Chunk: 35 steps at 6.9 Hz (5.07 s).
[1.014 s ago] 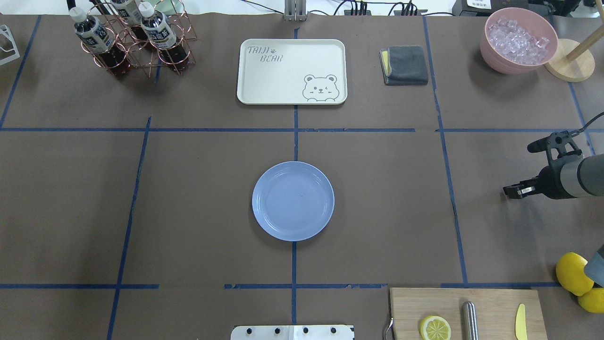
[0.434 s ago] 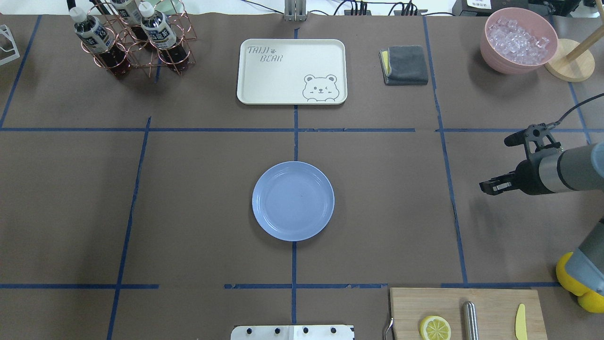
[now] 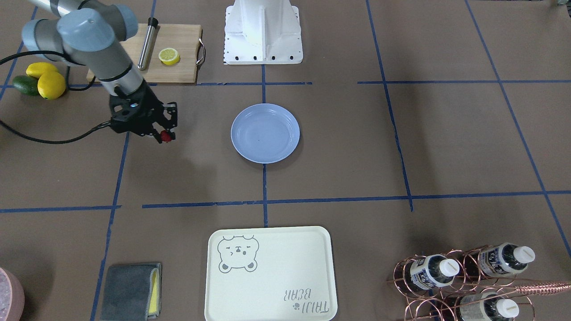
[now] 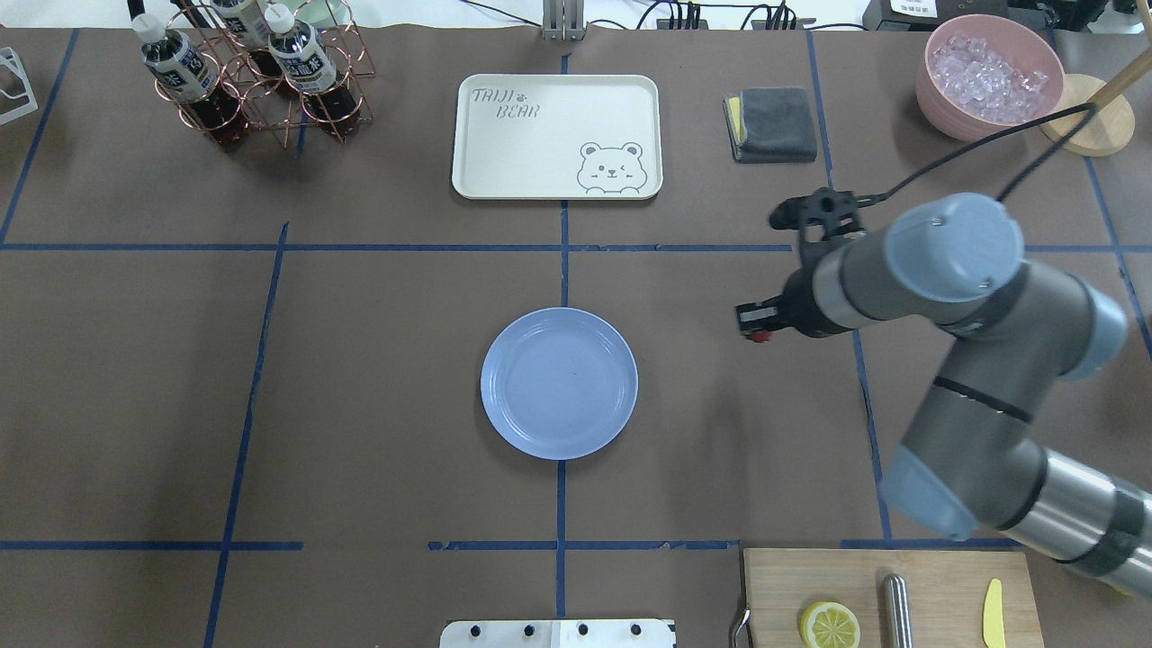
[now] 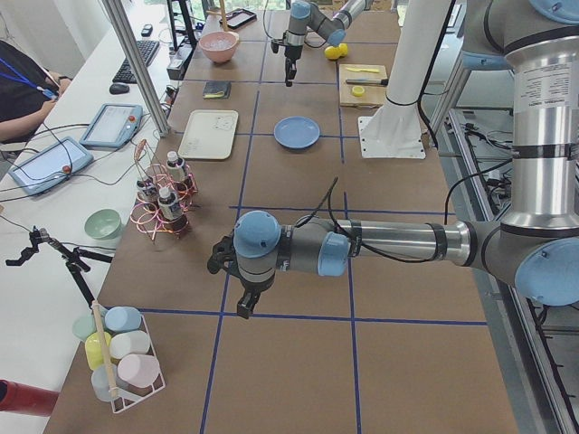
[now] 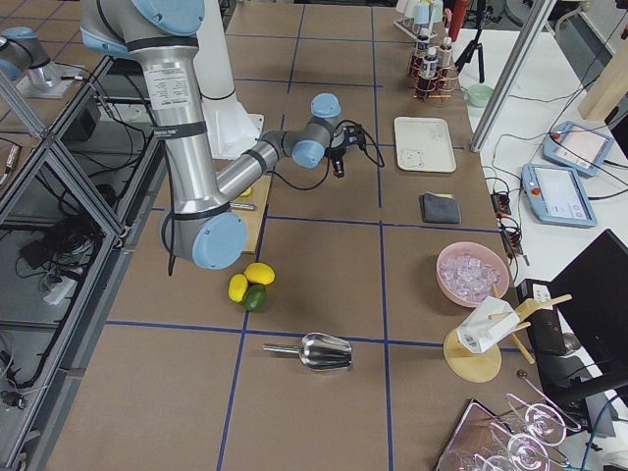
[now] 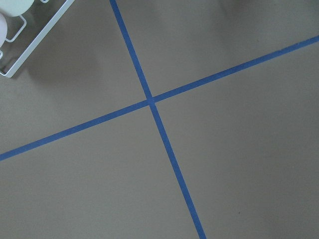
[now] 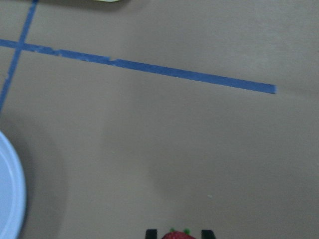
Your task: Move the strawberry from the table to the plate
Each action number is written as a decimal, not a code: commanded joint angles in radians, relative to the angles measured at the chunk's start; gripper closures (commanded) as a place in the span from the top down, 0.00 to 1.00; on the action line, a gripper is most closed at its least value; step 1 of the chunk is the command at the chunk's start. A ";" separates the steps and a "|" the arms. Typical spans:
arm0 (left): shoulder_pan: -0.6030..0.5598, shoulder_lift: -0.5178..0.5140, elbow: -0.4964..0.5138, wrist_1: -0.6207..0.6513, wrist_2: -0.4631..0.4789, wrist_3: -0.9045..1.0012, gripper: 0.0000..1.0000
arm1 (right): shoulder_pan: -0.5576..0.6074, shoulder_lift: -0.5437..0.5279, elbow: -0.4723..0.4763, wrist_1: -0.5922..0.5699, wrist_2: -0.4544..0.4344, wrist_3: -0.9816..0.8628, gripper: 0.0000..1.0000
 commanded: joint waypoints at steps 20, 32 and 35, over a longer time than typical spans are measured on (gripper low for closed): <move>0.003 -0.006 0.000 -0.002 -0.006 0.001 1.00 | -0.264 0.466 -0.368 -0.204 -0.330 0.328 1.00; 0.003 0.004 0.060 0.009 0.008 -0.087 1.00 | 0.839 -0.234 -0.135 -0.300 0.398 -1.111 1.00; -0.002 0.008 0.026 0.006 0.038 -0.077 1.00 | 1.065 -0.440 -0.251 -0.223 0.386 -1.260 1.00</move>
